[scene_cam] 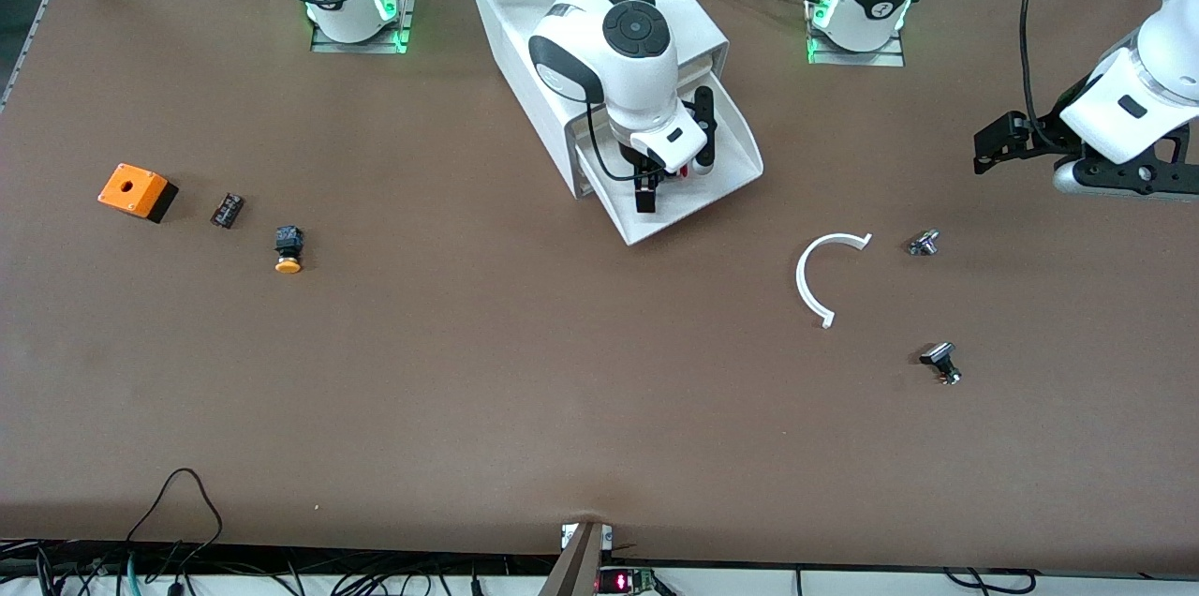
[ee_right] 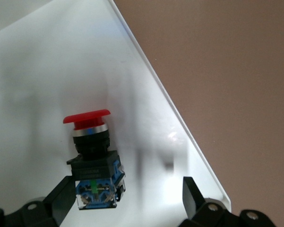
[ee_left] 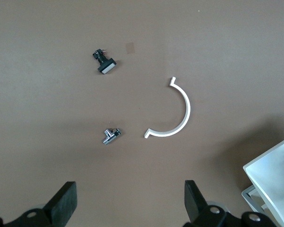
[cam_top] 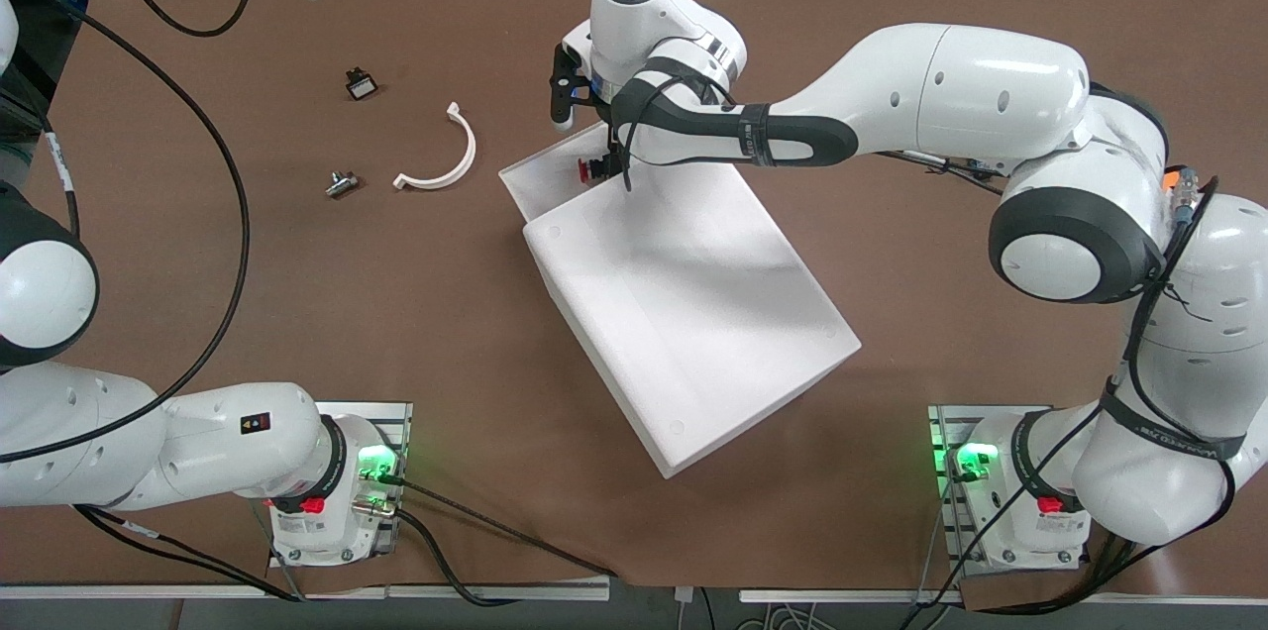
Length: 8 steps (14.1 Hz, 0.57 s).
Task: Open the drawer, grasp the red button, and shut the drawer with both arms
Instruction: 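Close the right gripper on the red button and lift it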
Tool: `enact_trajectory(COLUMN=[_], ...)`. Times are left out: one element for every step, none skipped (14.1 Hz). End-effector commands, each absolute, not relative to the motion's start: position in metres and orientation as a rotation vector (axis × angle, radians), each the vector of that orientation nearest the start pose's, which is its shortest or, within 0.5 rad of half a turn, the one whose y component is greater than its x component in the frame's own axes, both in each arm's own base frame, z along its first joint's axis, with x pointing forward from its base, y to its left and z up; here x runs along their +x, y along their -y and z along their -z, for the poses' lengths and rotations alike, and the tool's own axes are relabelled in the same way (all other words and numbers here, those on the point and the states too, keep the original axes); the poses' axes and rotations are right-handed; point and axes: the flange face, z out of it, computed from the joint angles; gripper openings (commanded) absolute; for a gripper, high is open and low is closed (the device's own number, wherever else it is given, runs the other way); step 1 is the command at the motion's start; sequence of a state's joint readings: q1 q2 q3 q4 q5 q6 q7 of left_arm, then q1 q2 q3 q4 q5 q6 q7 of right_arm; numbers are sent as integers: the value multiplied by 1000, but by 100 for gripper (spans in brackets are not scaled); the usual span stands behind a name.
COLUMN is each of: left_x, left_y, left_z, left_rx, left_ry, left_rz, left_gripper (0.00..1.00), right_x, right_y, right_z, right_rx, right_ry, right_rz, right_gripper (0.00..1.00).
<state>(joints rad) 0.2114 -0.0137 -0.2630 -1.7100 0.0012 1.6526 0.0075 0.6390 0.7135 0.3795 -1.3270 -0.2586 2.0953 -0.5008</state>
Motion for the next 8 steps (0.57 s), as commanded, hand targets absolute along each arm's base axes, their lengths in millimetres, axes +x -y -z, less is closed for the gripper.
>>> enact_trajectory(left_x=[551,551,551,551,551,551,551,551], left_y=[29,29,29,29,29,29,29,29], left_z=[-577,-578,-577,-578,-578,-578,-578,-578], left_rx=[-3144,-3142,-3144,-3144,-3144,-3144,-3144,-3144], left_ry=[-73,-73,-73,-73,-73,-73,-73,-73], left_rz=[-71,-69,-71,-69,-69,-69,-69,-69], left_gripper=[100,100,100,100,100,100,100,100], right_x=[456,452,449,449,448,448,448,447], right_y=[-591,-593,-594,-593,-594,-595,-594,-594], right_z=[-347,-349,-349,-349,-349,-349,-349,-349], right_rx=[-2215,-2207,-2203,-2203,-2203,-2202,-2203,-2202], right_ry=[2180,2179,2181,2180,2178,2176,2176,2178], right_rz=[148,135,121,115,116,115,113,105], right_gripper=[100,100,100,100,100,100,100,100])
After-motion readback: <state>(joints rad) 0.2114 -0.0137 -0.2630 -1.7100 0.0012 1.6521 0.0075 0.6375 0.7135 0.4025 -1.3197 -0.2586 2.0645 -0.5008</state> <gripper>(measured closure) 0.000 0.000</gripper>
